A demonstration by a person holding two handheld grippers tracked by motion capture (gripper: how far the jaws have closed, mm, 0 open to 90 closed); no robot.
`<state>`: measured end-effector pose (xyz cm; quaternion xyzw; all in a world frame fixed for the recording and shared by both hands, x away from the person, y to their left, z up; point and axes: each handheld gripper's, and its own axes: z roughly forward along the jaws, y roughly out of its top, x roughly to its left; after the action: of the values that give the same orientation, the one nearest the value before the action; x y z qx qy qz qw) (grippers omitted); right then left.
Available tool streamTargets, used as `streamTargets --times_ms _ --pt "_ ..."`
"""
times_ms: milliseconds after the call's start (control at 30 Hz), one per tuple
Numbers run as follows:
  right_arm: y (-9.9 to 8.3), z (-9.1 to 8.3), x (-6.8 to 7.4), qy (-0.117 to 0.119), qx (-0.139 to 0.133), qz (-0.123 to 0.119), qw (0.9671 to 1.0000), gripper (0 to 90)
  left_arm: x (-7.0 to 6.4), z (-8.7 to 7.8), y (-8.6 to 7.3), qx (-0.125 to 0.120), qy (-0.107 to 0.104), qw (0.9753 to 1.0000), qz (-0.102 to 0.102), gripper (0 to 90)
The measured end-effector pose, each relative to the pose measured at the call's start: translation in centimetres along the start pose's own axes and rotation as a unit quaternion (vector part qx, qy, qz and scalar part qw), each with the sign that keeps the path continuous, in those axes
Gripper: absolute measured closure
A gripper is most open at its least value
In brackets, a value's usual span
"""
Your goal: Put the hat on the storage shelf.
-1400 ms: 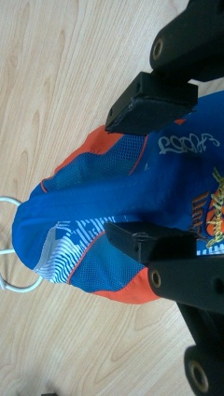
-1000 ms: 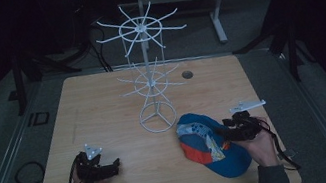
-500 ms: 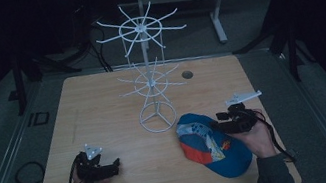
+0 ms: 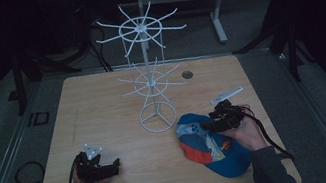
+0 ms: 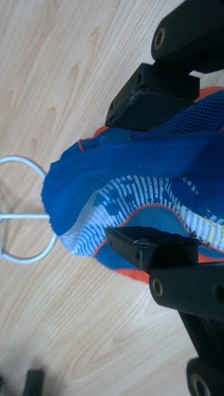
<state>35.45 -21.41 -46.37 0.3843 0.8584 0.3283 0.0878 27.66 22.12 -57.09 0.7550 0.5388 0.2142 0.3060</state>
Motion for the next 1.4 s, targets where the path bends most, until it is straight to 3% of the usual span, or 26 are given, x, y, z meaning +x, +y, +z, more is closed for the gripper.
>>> streamTargets --times_ms 200,300,533,567,700,800,833,867,900,933,967,1033,1233,1400 --pt "0.4 1.6 -0.5 -0.016 0.039 -0.008 0.9991 35.6 0.0 0.0 0.0 0.001 0.0 1.0 -0.001 3.1" --pt "0.8 2.9 -0.6 -0.015 0.071 -0.018 0.9972 30.0 0.0 0.0 0.0 0.001 -0.001 1.0 -0.001 3.1" --pt "1.2 4.1 -0.1 -0.029 0.108 -0.037 0.9931 27.3 0.0 0.0 0.0 0.001 -0.001 1.0 -0.001 3.1" --pt "1.3 4.5 -0.1 -0.031 0.12 -0.041 0.9914 31.2 0.0 0.0 0.0 0.0 -0.001 1.0 -0.001 3.1" --pt "1.3 5.0 -0.4 -0.026 0.13 -0.039 0.9904 39.4 0.0 0.0 0.0 0.001 -0.001 1.0 -0.001 3.1" --pt "1.2 5.8 -0.8 -0.008 0.149 -0.038 0.9881 56.2 0.0 0.0 0.0 0.001 -0.001 1.0 -0.001 3.1" --pt "1.2 5.8 -0.8 -0.008 0.149 -0.038 0.9881 56.2 0.0 0.0 0.0 0.001 -0.001 1.0 -0.001 3.1" --pt "1.2 5.8 -0.8 -0.002 0.149 -0.037 0.9881 62.2 0.0 0.0 0.0 0.001 -0.001 1.0 -0.001 3.1" --pt "1.2 5.8 -0.9 0.004 0.144 -0.037 0.9889 74.4 0.0 0.0 0.0 0.0 -0.001 1.0 -0.001 3.1" --pt "1.2 5.8 -0.9 0.004 0.144 -0.037 0.9889 74.4 0.0 0.0 0.0 0.001 -0.001 1.0 -0.001 3.1" --pt "1.3 5.5 -0.9 0.009 0.136 -0.035 0.99 83.2 0.0 0.0 0.0 0.001 -0.001 1.0 -0.001 3.1" --pt "1.4 5.1 -0.9 0.011 0.124 -0.032 0.9917 87.0 0.0 0.0 0.0 0.0 -0.001 1.0 -0.001 3.1" --pt "1.5 3.6 -0.6 -0.001 0.09 -0.037 0.9952 87.8 0.0 0.0 0.0 0.0 -0.001 1.0 -0.001 3.1" --pt "1.3 1.8 -0.5 0.005 0.055 -0.033 0.9979 87.8 0.0 0.0 0.0 0.001 -0.001 1.0 -0.001 3.1"
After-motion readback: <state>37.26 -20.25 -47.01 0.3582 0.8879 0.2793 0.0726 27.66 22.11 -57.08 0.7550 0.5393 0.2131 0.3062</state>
